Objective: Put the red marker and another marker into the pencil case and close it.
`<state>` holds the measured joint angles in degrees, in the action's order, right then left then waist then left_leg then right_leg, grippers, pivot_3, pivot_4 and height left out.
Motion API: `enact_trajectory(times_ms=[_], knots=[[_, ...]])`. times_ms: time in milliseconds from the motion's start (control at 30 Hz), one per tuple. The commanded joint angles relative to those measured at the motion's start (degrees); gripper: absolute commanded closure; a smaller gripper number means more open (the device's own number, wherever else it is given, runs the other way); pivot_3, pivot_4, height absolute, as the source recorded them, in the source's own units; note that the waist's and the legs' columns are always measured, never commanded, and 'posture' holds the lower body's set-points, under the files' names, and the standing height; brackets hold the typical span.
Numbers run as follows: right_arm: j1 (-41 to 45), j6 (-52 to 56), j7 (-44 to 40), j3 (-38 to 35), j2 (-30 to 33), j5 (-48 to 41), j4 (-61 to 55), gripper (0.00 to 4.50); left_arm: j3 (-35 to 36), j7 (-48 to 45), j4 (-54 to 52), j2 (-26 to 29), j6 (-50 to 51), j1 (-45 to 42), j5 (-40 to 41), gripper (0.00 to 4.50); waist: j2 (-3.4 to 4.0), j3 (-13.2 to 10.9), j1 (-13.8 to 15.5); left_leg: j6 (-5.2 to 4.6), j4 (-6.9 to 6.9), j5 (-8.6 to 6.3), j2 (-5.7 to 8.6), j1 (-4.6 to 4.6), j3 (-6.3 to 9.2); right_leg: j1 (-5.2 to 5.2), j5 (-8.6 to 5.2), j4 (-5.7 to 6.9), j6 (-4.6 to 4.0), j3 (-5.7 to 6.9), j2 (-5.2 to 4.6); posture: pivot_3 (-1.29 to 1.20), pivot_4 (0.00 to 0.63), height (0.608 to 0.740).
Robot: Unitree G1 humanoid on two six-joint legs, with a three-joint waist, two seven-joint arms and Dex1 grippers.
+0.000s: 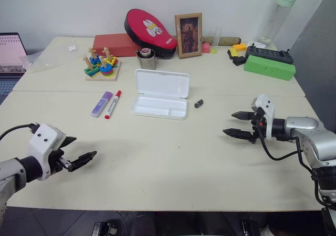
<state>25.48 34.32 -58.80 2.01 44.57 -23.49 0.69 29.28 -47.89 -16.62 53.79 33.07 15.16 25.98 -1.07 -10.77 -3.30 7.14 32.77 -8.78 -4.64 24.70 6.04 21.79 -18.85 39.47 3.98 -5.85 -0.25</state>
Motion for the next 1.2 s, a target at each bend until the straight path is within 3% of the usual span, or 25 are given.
enact_trajectory(times_ms=[33, 467, 700, 933, 1067, 1200], knots=[[0.7, -0.1, -0.7, -0.5, -0.5, -0.3, -0.6, 0.04, 2.0, 0.6, -3.0, 0.2, 1.2, -0.2, 0.1, 0.0, 0.0, 0.0, 0.0, 0.0, 0.0, 0.0, 0.0, 0.0, 0.0, 0.0, 0.0, 0.0, 0.0, 0.0, 0.0, 0.0, 0.15, 0.74], [-4.6, 3.5, -3.4, -0.4, 1.5, -2.3, -7.4, 0.04, 0.0, 3.2, -1.1, -1.7, -0.7, -5.6, -1.3, 0.0, 0.0, 0.0, 0.1, 0.0, 0.03, 0.0, 0.01, 0.0, 0.02, -0.05, 0.01, 0.0, 0.0, 0.02, 0.0, 0.0, 0.15, 0.74], [-5.7, 5.9, -1.1, -1.9, -0.7, -5.1, -12.7, 0.04, -3.6, 3.1, 2.9, -2.5, -3.5, -10.9, -2.7, 0.0, 0.0, 0.0, 0.1, 0.0, 0.08, 0.0, 0.01, 0.0, 0.04, -0.05, 0.03, 0.05, 0.05, 0.03, 0.01, 0.0, 0.15, 0.74], [8.0, 4.7, 3.9, 10.3, -13.4, 0.8, -8.5, 0.04, -6.9, 4.2, 3.7, -7.2, -5.7, -19.1, -0.5, 0.0, 0.0, 0.0, -0.5, 0.01, 0.11, 0.01, -0.01, -0.03, 0.06, -0.02, 0.04, 0.21, 0.06, 0.03, 0.05, 0.0, 0.15, 0.74], [17.6, 0.7, 8.4, 19.1, -24.2, 9.1, 3.9, 0.04, -10.3, 5.5, 2.1, -11.9, -6.3, -23.1, 0.4, 0.0, -0.02, 0.0, -0.4, 0.02, 0.14, 0.02, 0.01, -0.05, 0.09, -0.04, 0.12, 0.3, -0.07, 0.05, 0.05, 0.0, 0.15, 0.74], [23.3, -4.1, 10.0, 22.1, -30.2, 14.6, 17.1, 0.04, -12.5, 6.4, -0.1, -15.6, -6.4, -25.0, 1.4, 0.0, -0.05, 0.0, -0.1, 0.03, 0.13, 0.02, 0.02, -0.03, 0.15, -0.03, 0.19, 0.43, -0.2, 0.14, 0.05, 0.0, 0.15, 0.74]])
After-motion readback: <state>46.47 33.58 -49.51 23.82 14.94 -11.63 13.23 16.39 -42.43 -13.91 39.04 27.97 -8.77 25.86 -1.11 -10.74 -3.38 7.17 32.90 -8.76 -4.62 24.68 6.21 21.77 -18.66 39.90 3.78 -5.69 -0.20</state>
